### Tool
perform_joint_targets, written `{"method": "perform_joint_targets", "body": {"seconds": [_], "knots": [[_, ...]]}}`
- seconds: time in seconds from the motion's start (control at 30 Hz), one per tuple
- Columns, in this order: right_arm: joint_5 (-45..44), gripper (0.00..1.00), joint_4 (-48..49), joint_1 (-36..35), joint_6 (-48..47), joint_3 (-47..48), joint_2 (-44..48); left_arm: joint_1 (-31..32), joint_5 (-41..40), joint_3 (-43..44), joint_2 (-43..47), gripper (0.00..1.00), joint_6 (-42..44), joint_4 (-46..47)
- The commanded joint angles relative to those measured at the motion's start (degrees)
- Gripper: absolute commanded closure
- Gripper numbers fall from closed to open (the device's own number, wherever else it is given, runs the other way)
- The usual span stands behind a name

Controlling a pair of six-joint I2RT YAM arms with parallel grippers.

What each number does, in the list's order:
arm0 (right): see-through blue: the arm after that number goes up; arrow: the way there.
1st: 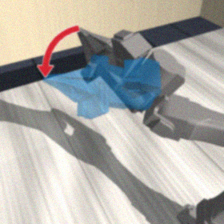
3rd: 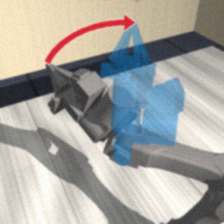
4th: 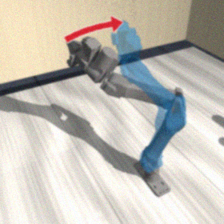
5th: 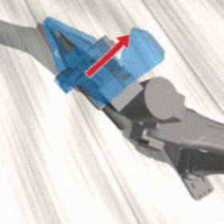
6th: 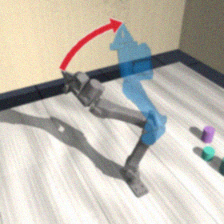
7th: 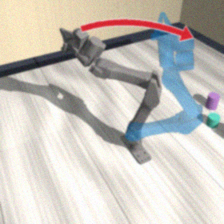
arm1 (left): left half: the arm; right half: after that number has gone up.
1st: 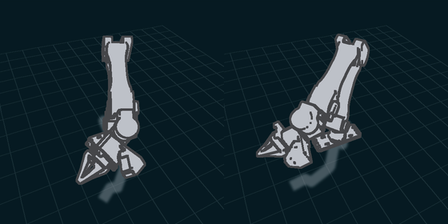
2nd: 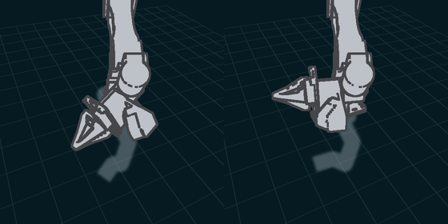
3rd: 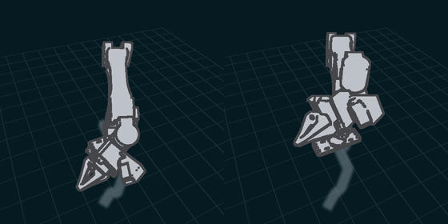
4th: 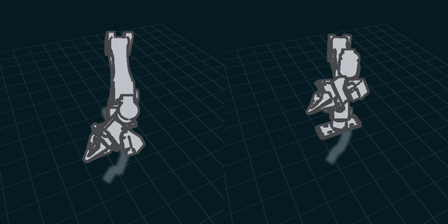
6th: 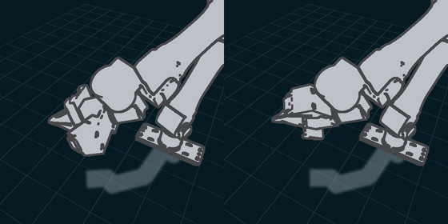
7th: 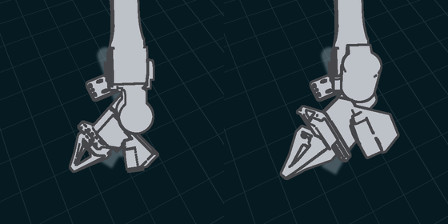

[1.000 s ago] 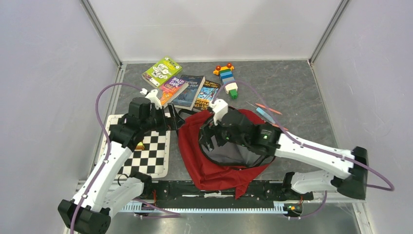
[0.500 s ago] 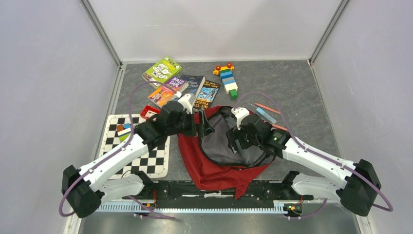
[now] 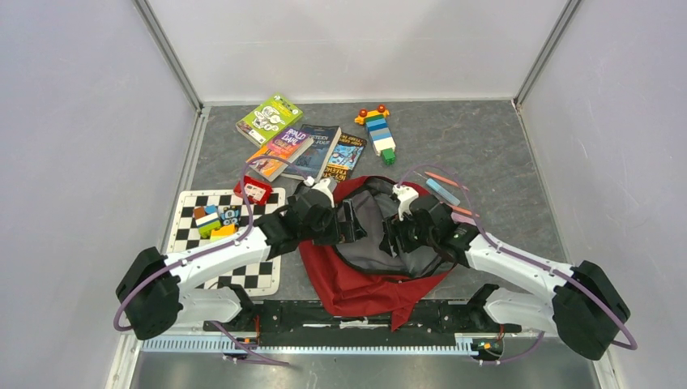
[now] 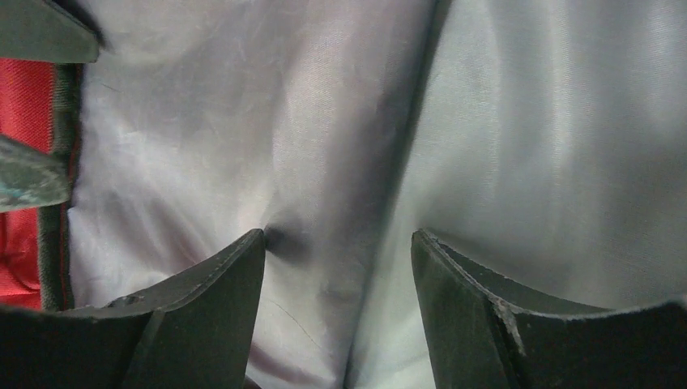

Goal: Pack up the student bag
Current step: Adjust the student bag at the center of the board.

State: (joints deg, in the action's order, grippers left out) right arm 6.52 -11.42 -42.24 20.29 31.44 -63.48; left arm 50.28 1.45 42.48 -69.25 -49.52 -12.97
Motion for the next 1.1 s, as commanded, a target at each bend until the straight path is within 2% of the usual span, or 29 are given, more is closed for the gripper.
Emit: {"method": "perform_joint_targets", "body": {"seconds": [0.0, 0.13, 0.2, 0.27, 0.4, 0.5, 0.6, 0.73, 1.07], "knots": [[6.95, 0.29, 8.62, 0.23, 4.26, -2.36, -2.26, 0.17, -4.80, -2.69, 0.46, 0.01, -2.78, 2.47], [11.76, 0.25, 13.63, 0.20, 6.97, -3.75, -3.97, 0.06, -6.27, -5.30, 0.74, 0.00, -3.03, 2.69], [13.84, 0.27, 15.28, -0.13, 8.33, -3.30, -3.90, 0.08, -5.66, -6.49, 0.78, 0.00, -3.51, 3.83], [13.13, 0.37, 15.23, -0.75, 8.73, -2.11, -3.23, 0.07, -5.44, -7.02, 0.63, 0.00, -3.66, 4.27], [9.99, 0.68, 13.39, -3.58, 8.88, 0.29, -2.45, 0.03, -7.51, -5.12, 1.38, 0.00, -1.68, 1.03], [7.06, 0.87, 13.09, -7.10, 9.26, 0.66, -3.30, 0.08, -8.66, -2.07, 2.60, 0.00, 0.68, -1.26], [4.15, 1.00, 13.44, -11.36, 10.64, 0.97, -5.25, 0.12, -8.34, 0.49, 3.16, 0.00, 2.51, -1.66], [0.23, 1.00, 14.29, -15.76, 11.99, 2.11, -6.79, 0.14, -7.61, 2.29, 1.42, 0.00, 2.93, -1.74], [-4.86, 1.00, 12.72, -17.43, 10.59, 4.22, -5.95, 0.54, -10.00, 5.25, -6.90, 0.00, 1.44, -5.49]]}}
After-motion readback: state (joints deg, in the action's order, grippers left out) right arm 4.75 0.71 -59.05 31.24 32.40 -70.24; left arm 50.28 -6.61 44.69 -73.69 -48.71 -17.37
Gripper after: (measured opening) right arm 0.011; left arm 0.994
